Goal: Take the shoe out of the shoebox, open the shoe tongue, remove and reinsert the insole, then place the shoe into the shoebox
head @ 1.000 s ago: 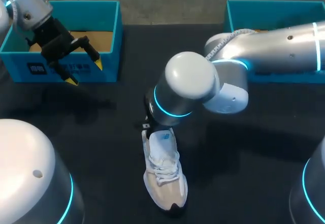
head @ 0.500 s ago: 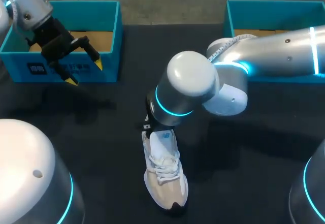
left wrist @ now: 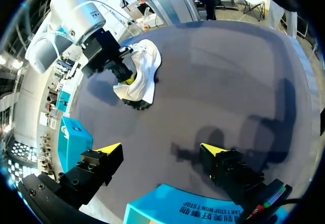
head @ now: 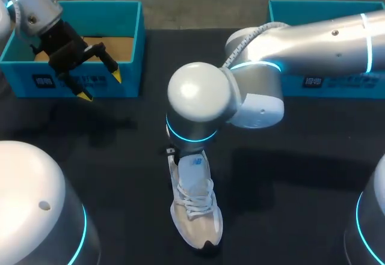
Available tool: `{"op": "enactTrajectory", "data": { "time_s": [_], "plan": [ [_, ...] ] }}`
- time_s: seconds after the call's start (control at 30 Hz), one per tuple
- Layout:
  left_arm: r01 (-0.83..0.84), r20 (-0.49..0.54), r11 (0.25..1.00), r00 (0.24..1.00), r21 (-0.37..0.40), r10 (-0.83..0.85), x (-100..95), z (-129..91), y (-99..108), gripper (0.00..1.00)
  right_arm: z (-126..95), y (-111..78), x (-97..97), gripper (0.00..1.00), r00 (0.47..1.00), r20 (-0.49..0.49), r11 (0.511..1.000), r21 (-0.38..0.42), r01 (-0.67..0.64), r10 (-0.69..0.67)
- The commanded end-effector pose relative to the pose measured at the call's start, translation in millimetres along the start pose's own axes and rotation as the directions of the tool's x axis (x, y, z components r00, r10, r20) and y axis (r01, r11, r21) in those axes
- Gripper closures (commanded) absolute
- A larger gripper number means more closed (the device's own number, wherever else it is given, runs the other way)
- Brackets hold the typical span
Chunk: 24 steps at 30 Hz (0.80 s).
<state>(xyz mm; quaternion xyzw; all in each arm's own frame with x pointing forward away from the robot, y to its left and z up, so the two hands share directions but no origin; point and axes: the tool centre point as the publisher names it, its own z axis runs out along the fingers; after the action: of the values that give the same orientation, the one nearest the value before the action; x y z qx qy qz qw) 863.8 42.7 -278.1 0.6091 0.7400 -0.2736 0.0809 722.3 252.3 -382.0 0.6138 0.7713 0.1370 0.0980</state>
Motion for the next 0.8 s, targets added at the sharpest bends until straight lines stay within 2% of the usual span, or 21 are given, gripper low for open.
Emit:
{"op": "enactTrajectory", "data": {
  "time_s": [0.03, 0.2, 0.27, 0.6, 0.8],
  "plan": [
    [0.0, -0.002, 1.0, 1.0, -0.003, 0.0, -0.1, 0.0, -0.8, 0.0, 24.2, 1.6, 6.8, 1.0, 1.0, -0.01, 1.0, 0.023, 0.0, 0.0],
    [0.0, -0.002, 1.0, 1.0, -0.003, 0.0, -0.1, 0.0, -0.8, 0.0, 37.3, -3.4, 9.8, 1.0, 1.0, -0.03, 0.999, 0.037, -0.003, 0.004],
    [0.0, -0.002, 1.0, 1.0, -0.003, 0.0, -0.1, 0.0, -0.8, 0.0, 35.4, -5.8, 11.2, 1.0, 0.999, -0.039, 0.999, 0.033, -0.003, 0.004],
    [0.0, -0.002, 1.0, 1.0, -0.003, 0.0, -0.1, 0.0, -0.8, 0.0, -17.2, -9.0, 17.1, 1.0, 1.0, -0.013, 1.0, 0.0, 0.018, -0.018],
    [0.0, -0.002, 1.0, 1.0, -0.003, 0.0, -0.1, 0.0, -0.8, 0.0, -32.8, -7.3, 13.8, 1.0, 0.999, 0.014, 0.999, 0.007, 0.04, -0.04]
  ]
}}
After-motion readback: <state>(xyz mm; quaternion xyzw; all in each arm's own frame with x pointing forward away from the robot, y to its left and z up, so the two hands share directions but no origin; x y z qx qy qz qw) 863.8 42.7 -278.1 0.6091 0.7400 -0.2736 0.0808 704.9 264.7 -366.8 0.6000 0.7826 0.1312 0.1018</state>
